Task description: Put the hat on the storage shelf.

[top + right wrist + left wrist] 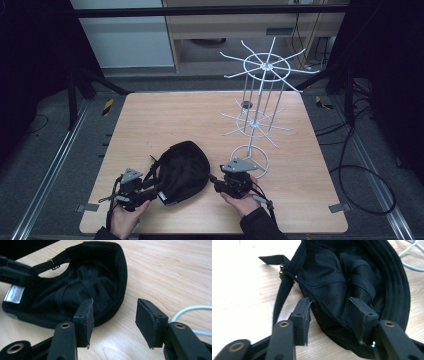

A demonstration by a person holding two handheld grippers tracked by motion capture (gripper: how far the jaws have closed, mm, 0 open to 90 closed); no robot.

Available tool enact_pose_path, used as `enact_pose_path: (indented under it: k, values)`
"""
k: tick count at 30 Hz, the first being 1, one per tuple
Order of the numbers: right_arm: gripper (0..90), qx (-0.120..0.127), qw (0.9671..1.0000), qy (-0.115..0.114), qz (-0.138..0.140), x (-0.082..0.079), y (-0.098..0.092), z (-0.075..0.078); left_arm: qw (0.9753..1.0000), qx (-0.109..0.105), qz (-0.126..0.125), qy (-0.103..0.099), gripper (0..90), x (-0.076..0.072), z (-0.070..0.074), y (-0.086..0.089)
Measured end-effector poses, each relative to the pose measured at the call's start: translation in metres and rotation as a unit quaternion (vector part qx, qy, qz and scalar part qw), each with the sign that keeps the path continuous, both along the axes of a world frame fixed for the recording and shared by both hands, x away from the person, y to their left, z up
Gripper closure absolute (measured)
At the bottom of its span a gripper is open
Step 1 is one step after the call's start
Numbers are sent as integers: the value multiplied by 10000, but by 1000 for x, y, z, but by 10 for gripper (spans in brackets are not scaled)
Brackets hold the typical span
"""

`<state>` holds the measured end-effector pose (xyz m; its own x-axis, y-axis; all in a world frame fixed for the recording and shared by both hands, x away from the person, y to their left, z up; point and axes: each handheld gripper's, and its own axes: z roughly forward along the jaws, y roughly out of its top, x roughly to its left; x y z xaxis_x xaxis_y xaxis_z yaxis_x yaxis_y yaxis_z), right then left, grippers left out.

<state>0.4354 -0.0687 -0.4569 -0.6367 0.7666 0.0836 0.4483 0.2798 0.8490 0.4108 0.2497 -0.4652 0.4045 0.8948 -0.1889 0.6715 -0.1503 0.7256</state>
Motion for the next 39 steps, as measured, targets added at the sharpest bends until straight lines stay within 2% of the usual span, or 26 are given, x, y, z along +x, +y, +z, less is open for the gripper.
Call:
enact_pose_path:
  k: [5,8,9,13,18,21,23,24,25,26,27,28,32,33,34,35,39]
  values:
    - [485,-52,9999,59,-63,14,14,-2,9999,82,-14,88,622,1,-2,1]
    - [481,-83,9999,77,-82,20,19,-5,9998,104,28,183,644,1,-5,3]
    - [479,-75,9998,162,-120,25,23,-9,9997,134,26,221,663,2,-7,4]
    - [486,-48,9995,261,-160,32,28,-14,9995,169,2,273,675,3,-8,3]
    - [521,-148,9989,406,-198,40,32,-21,9990,260,-80,343,675,4,-11,1]
    - [574,-212,9982,525,-198,44,35,-25,9988,253,-95,402,672,5,-13,1]
    - [669,-217,9976,628,-170,47,38,-29,9985,247,-84,474,675,5,-13,2]
    - [669,-217,9976,628,-170,47,38,-29,9985,247,-84,474,676,5,-13,2]
    - [754,-196,9975,667,-155,47,38,-28,9985,248,-83,489,681,5,-14,2]
    - [754,-196,9975,667,-155,47,38,-28,9983,260,-72,507,681,5,-14,1]
    - [811,-83,9975,685,-148,46,37,-25,9983,275,-63,510,702,5,-14,1]
    - [811,-83,9975,685,-148,46,37,-25,9983,287,-49,507,702,5,-14,1]
    - [835,100,9992,395,-9,37,33,-13,9983,214,-1,545,766,8,-14,0]
    - [836,134,9996,251,63,34,32,-8,9983,214,1,538,806,8,-14,0]
    - [836,147,9997,188,87,32,31,-5,9984,150,2,546,810,10,-14,0]
    - [836,135,9998,-2,161,29,30,0,9984,132,9,547,816,11,-14,-1]
    - [835,114,9983,-431,365,18,28,15,9988,176,5,451,825,18,-15,-6]
